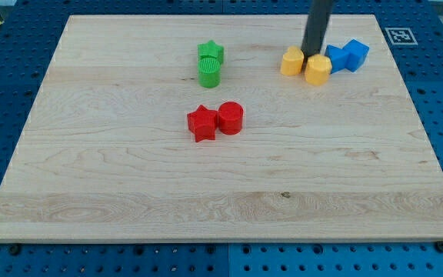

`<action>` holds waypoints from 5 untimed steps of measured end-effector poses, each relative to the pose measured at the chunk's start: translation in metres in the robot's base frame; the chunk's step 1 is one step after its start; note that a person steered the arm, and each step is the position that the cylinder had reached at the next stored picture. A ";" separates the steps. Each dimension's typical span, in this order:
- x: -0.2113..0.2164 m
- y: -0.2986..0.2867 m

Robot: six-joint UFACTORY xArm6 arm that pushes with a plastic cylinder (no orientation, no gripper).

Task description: Push the heart to the top of the hexagon

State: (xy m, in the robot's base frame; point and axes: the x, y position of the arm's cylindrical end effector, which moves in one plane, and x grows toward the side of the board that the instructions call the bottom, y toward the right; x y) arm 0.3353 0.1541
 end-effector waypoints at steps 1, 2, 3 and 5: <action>0.054 0.018; 0.057 0.019; 0.031 0.005; 0.036 -0.067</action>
State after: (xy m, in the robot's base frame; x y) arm 0.3709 0.0873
